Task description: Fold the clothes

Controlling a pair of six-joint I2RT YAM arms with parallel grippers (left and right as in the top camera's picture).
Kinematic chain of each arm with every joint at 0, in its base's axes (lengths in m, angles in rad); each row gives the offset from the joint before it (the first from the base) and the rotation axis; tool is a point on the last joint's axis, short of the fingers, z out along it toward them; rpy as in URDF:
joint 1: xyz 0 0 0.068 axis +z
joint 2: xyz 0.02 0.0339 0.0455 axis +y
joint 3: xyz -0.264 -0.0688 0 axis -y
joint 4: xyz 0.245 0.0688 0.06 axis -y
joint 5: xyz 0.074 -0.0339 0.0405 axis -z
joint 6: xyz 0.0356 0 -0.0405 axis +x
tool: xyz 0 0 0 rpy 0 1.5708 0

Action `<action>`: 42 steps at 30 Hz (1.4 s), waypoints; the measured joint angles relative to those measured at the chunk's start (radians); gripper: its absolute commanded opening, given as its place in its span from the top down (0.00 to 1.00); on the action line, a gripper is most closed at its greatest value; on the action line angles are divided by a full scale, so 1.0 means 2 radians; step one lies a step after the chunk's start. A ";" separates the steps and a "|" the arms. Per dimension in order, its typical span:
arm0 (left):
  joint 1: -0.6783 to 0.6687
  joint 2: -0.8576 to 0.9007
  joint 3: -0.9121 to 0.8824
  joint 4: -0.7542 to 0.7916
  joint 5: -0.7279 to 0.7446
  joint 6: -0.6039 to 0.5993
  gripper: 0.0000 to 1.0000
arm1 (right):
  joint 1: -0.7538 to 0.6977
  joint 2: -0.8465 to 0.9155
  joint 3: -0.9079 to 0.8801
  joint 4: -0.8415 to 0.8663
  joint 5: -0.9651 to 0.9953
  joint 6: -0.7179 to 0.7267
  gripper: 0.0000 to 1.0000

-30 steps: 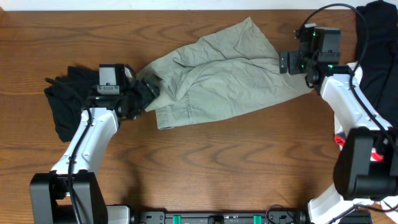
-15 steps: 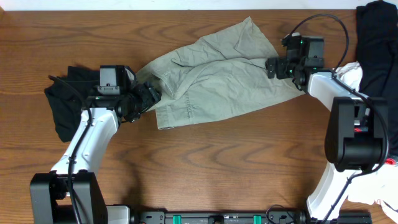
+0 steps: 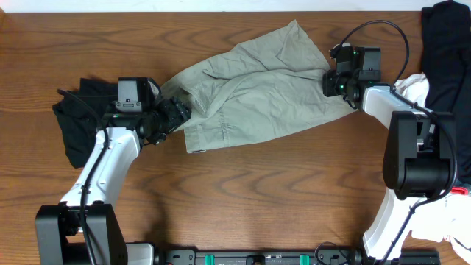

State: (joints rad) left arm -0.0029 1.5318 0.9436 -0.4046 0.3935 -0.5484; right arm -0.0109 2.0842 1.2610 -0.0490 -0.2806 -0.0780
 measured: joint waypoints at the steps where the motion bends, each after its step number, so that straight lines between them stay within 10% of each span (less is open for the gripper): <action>1: 0.000 0.000 0.000 0.000 0.000 0.000 0.20 | 0.000 -0.002 0.000 -0.002 0.000 0.000 0.99; 14: 0.000 0.000 0.000 0.000 0.002 0.000 0.20 | 0.002 -0.294 0.002 -0.260 -0.006 0.026 0.98; 23: 0.007 0.000 0.000 -0.104 0.118 0.002 0.19 | 0.002 -0.327 0.000 -0.487 0.063 0.036 0.99; 30: 0.001 0.000 0.000 -0.146 0.151 0.021 0.19 | 0.002 -0.301 -0.001 -0.493 0.108 0.036 0.99; 42: -0.055 0.000 0.000 -0.120 -0.041 0.034 0.19 | 0.002 -0.299 -0.002 -0.469 0.118 0.036 0.99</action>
State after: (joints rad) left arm -0.1120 1.5318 0.9432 -0.6437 0.3111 -0.4805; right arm -0.0071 1.4853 1.2564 -0.9867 -0.0441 -0.0063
